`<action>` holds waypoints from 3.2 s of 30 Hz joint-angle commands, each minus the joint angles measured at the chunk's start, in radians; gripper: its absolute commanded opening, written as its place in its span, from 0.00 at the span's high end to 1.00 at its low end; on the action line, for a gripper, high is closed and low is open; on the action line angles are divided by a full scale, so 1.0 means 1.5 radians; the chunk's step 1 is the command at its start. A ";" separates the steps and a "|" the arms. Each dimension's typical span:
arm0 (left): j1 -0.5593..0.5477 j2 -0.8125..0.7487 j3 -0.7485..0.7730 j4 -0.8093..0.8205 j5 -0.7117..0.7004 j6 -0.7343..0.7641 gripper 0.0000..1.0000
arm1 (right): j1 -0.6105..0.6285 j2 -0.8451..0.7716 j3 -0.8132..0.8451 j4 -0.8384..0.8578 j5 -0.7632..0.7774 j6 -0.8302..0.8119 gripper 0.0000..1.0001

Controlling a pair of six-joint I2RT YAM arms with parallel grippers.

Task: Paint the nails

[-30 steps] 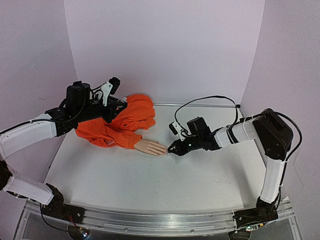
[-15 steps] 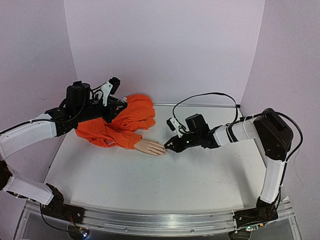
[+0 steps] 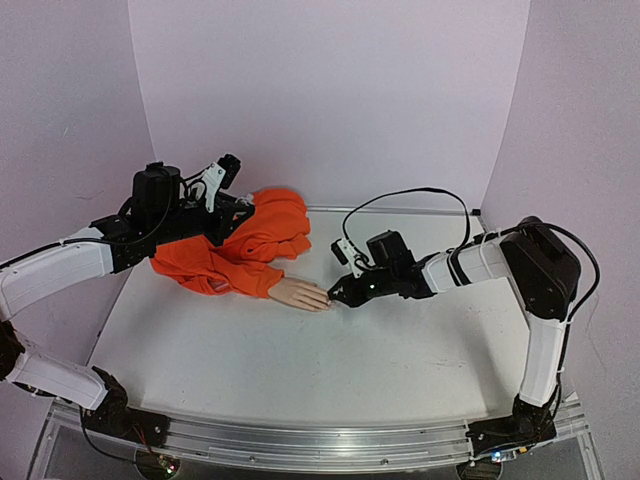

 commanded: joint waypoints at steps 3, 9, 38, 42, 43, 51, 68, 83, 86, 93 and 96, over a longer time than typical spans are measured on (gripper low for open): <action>0.001 -0.023 0.006 0.041 0.011 -0.007 1.00 | 0.002 0.004 0.022 -0.002 0.010 0.006 1.00; 0.001 -0.023 0.006 0.041 0.011 -0.007 1.00 | 0.002 0.009 0.028 -0.002 0.002 0.005 1.00; 0.001 -0.024 0.007 0.041 0.012 -0.006 1.00 | 0.004 0.028 0.039 -0.001 -0.013 0.007 1.00; 0.001 -0.024 0.007 0.042 0.012 -0.007 1.00 | 0.004 0.031 0.041 -0.001 -0.014 0.007 1.00; 0.001 -0.025 0.008 0.042 0.012 -0.007 1.00 | 0.004 0.032 0.042 -0.002 -0.015 0.007 1.00; 0.001 -0.025 0.008 0.041 0.012 -0.005 1.00 | 0.008 0.031 0.042 -0.004 -0.019 0.006 1.00; 0.001 -0.023 0.007 0.041 0.011 -0.007 1.00 | 0.009 0.027 0.026 -0.006 0.020 0.011 1.00; 0.001 -0.027 0.005 0.042 0.012 -0.006 1.00 | 0.009 0.022 0.017 -0.013 0.025 0.012 1.00; 0.000 -0.026 0.005 0.041 0.012 -0.007 1.00 | 0.009 0.021 0.015 -0.015 0.025 0.011 1.00; 0.001 -0.026 0.005 0.042 0.012 -0.007 1.00 | 0.009 0.019 0.010 -0.018 0.027 0.009 1.00; 0.001 -0.026 0.005 0.042 0.012 -0.007 1.00 | 0.009 0.017 0.008 -0.020 0.032 0.008 1.00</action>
